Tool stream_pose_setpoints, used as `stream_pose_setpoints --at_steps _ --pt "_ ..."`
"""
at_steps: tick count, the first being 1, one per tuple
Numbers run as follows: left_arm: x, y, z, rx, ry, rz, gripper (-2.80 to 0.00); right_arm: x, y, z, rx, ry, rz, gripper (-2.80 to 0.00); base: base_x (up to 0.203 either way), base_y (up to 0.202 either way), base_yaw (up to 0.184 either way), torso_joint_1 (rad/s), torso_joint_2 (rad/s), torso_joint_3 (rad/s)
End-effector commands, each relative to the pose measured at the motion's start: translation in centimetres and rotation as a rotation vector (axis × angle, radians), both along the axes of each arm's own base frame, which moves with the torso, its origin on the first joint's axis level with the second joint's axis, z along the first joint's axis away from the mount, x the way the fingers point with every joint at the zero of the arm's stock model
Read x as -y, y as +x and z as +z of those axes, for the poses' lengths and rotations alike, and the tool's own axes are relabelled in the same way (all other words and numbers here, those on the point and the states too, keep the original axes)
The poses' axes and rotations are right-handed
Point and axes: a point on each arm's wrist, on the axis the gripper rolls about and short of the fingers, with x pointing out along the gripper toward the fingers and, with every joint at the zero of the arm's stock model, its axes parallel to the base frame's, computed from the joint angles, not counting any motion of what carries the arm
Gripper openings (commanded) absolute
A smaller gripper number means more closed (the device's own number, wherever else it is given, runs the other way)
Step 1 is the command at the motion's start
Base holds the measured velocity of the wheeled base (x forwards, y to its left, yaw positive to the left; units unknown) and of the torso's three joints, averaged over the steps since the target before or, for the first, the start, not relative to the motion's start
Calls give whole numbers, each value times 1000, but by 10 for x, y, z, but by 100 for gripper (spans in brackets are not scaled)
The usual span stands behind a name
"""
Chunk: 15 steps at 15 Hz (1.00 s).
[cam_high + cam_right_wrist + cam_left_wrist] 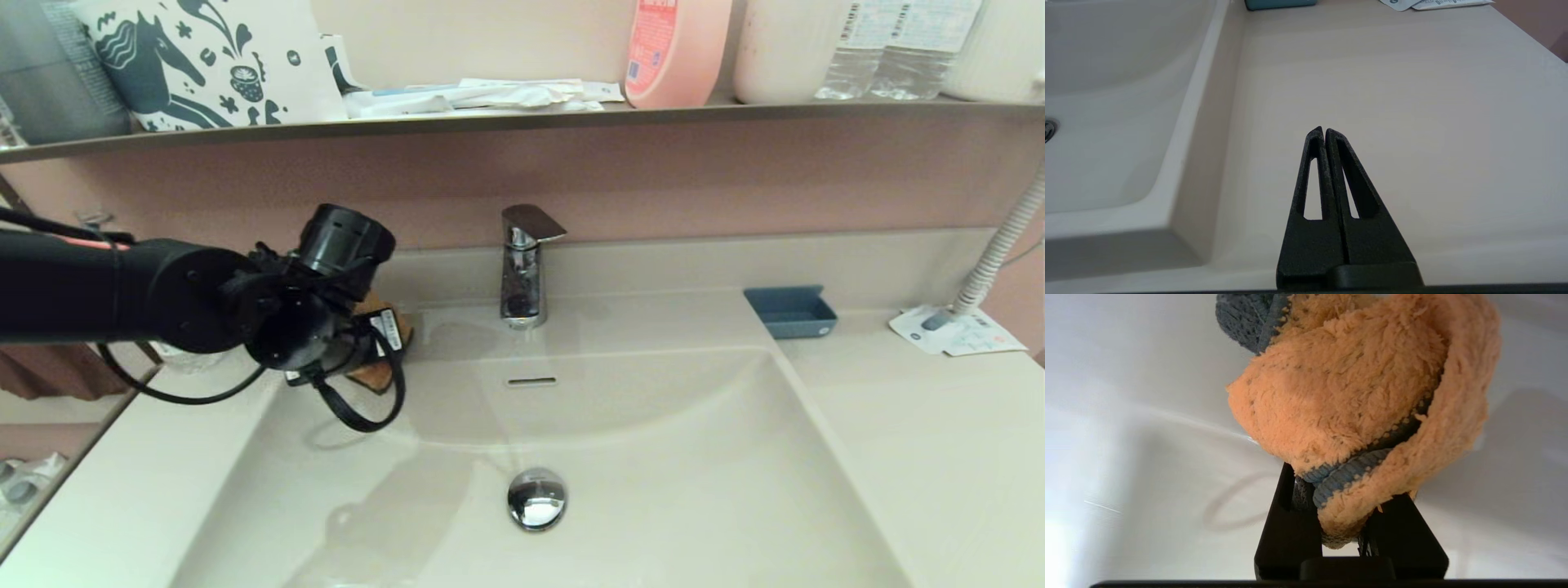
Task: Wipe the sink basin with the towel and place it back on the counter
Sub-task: Wipe the sink
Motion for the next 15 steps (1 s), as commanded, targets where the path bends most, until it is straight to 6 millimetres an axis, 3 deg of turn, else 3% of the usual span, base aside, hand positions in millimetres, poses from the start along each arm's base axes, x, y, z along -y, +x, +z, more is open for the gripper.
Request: stream_pose_setpoints --at_steps 1,4,7,12,15 --pt "-33 -2 11 19 -7 64 -280 0 0 0 0 0 0 -280 0 0 0 0 0 0" --pt "-69 -11 9 -22 -9 107 -280 0 0 0 0 0 1 -280 0 0 0 0 0 0" --pt "-74 -32 22 -43 28 96 -280 0 0 0 0 0 1 -280 0 0 0 0 0 0" --pt "-83 -86 69 -79 144 169 -280 0 0 0 0 0 0 -280 0 0 0 0 0 0" --pt "-93 -138 95 -150 161 178 -280 0 0 0 0 0 -1 -280 0 0 0 0 0 0"
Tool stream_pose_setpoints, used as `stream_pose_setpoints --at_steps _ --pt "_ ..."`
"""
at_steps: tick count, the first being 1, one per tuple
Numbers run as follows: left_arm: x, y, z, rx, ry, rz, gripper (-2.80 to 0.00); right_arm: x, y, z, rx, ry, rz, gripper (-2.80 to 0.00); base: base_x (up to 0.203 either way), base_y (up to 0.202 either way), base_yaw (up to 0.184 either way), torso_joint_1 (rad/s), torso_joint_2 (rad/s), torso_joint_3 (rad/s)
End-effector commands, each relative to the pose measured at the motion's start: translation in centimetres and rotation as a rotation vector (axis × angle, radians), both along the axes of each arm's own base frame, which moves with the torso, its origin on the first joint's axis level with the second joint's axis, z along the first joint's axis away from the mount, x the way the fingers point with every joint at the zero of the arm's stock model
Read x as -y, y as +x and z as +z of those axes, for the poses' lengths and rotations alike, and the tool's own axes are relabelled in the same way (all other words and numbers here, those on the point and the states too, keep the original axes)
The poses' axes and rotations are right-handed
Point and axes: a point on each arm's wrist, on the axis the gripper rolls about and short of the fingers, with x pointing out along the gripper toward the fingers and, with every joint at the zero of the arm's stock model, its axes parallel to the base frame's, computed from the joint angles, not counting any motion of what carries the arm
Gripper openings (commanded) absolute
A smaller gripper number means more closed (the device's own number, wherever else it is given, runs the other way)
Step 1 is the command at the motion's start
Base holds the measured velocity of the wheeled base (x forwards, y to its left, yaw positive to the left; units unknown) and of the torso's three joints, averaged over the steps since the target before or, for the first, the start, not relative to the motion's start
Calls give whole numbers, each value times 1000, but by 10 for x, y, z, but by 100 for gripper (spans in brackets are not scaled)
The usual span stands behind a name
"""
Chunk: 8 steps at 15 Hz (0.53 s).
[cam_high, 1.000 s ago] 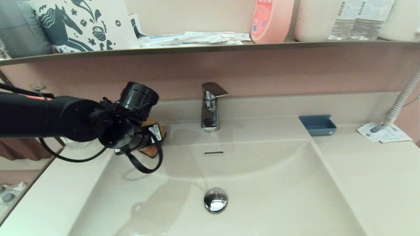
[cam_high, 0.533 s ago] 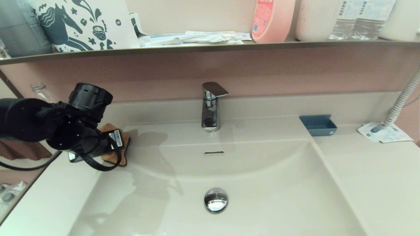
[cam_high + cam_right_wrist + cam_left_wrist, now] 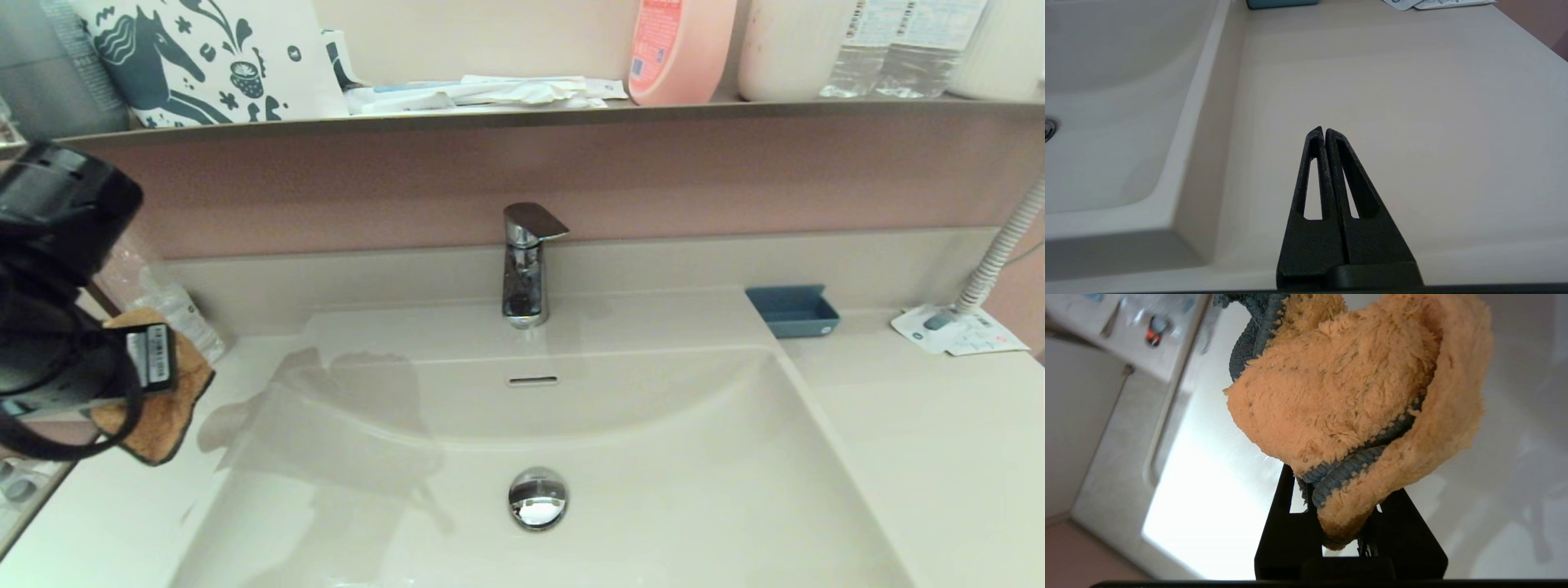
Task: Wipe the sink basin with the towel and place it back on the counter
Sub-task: Wipe the sink
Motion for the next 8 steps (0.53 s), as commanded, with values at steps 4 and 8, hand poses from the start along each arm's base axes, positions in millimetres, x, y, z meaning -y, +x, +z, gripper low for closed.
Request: stream_pose_setpoints --at_steps 4,8 --pt "-39 -45 10 -88 -59 199 -280 0 0 0 0 0 0 -280 0 0 0 0 0 0" --pt "-68 -54 -7 -185 -303 248 -280 0 0 0 0 0 -1 -280 0 0 0 0 0 0"
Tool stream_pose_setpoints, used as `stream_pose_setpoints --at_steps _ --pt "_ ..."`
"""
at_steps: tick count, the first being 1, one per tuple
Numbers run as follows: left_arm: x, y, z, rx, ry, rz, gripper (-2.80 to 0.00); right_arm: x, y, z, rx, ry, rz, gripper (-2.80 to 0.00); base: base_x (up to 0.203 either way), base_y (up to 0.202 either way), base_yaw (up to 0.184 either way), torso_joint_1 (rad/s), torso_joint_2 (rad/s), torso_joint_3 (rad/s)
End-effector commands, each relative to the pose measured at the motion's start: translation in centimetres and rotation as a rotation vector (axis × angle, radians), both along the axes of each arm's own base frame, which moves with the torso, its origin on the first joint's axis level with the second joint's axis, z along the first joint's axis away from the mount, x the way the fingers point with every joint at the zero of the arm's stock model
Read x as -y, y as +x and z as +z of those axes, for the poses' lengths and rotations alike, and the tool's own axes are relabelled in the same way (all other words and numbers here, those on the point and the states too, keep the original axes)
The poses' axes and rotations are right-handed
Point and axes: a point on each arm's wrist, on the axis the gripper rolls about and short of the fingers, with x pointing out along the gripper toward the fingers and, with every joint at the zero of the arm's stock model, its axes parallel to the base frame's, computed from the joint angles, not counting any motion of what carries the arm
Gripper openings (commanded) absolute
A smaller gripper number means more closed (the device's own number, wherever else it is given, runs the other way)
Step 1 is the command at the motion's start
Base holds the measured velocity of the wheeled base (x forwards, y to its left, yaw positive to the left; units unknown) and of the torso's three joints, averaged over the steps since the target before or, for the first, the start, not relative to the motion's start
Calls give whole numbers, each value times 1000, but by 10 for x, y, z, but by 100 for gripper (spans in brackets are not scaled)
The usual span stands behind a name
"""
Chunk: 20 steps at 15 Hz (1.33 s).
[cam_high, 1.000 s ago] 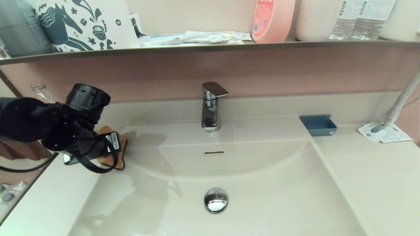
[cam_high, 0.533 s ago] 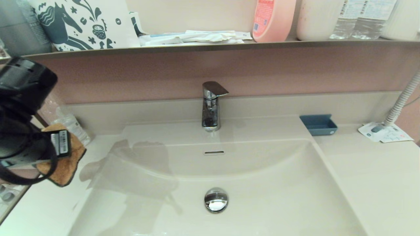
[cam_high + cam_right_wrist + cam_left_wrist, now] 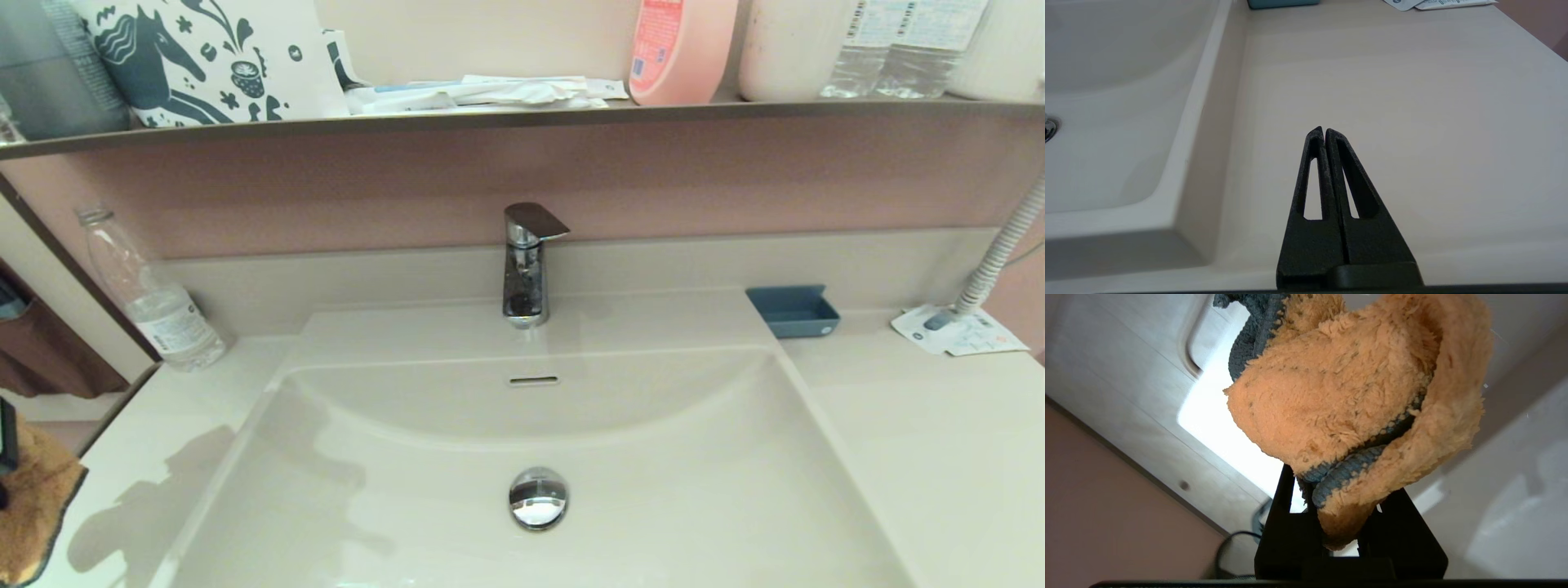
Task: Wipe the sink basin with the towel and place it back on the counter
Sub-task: Wipe the sink
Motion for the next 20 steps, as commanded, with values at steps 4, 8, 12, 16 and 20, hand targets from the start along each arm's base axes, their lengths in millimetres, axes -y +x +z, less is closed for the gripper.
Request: stream_pose_setpoints --at_steps 4,8,12,16,20 --pt "-11 -8 -21 0 -221 35 -280 0 0 0 -1 0 -1 -280 0 0 0 0 0 0" --pt "-14 -13 -40 -24 -267 69 -280 0 0 0 -1 0 0 -280 0 0 0 0 0 0" --pt "-12 -17 -44 -3 -271 62 0 0 0 0 -1 0 -1 -280 0 0 0 0 0 0" --pt "-10 -21 -39 26 -253 54 0 0 0 0 -1 0 0 -280 0 0 0 0 0 0" --pt "-10 -16 -25 82 -229 34 -280 0 0 0 -1 0 0 -280 0 0 0 0 0 0"
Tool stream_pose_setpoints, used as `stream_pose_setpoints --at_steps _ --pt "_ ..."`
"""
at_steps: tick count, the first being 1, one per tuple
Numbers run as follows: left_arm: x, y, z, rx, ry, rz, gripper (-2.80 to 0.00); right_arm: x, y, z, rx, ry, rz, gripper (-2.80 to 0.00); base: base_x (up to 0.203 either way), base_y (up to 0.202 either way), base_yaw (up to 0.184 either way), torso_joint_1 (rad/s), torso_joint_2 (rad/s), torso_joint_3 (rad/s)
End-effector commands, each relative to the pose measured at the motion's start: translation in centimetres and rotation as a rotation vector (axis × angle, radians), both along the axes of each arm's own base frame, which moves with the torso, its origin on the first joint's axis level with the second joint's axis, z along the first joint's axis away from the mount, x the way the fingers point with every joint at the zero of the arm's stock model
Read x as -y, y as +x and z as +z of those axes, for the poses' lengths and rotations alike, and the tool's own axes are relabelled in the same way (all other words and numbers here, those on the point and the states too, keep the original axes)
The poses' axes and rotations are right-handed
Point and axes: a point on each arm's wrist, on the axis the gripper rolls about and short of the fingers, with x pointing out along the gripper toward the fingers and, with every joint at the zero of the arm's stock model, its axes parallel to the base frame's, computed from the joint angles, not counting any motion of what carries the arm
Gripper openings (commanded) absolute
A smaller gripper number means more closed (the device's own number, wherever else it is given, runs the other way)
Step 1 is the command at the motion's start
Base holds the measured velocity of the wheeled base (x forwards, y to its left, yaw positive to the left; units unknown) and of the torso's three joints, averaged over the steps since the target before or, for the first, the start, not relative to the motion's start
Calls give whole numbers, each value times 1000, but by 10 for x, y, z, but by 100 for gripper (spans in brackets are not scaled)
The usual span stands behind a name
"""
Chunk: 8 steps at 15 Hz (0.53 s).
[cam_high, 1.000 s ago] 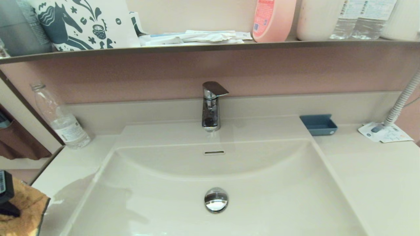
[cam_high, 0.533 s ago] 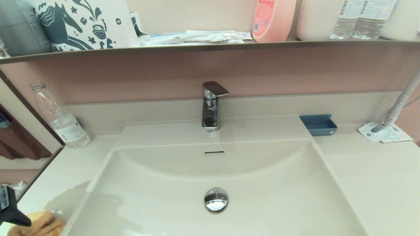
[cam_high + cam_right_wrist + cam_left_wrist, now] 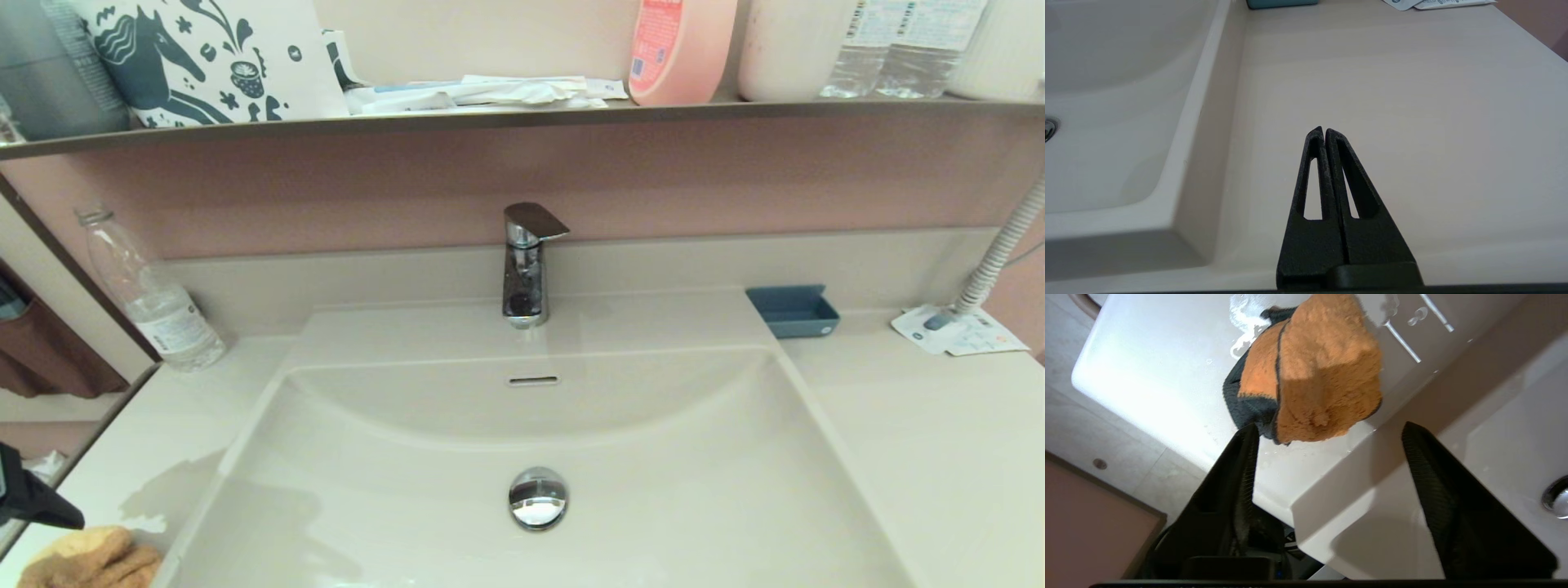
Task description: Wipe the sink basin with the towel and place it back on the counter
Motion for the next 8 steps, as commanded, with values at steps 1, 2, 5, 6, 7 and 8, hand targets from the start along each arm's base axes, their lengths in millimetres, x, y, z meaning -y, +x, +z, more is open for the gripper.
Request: stream_pose_setpoints --at_steps 1,2,5,6,7,8 --pt "1 2 6 22 9 -14 -280 0 0 0 0 -1 0 -280 0 0 0 0 0 0" --pt "5 3 8 32 12 -40 -280 0 0 0 0 0 0 -280 0 0 0 0 0 0" --pt "22 11 12 99 27 -165 -280 0 0 0 0 0 1 -280 0 0 0 0 0 0" --pt "30 13 15 142 30 -206 -280 0 0 0 0 0 -1 -280 0 0 0 0 0 0" --pt "41 12 18 194 25 -266 -280 0 0 0 0 0 -1 -280 0 0 0 0 0 0" --pt "54 9 22 249 15 -330 -280 0 0 0 0 0 0 -280 0 0 0 0 0 0"
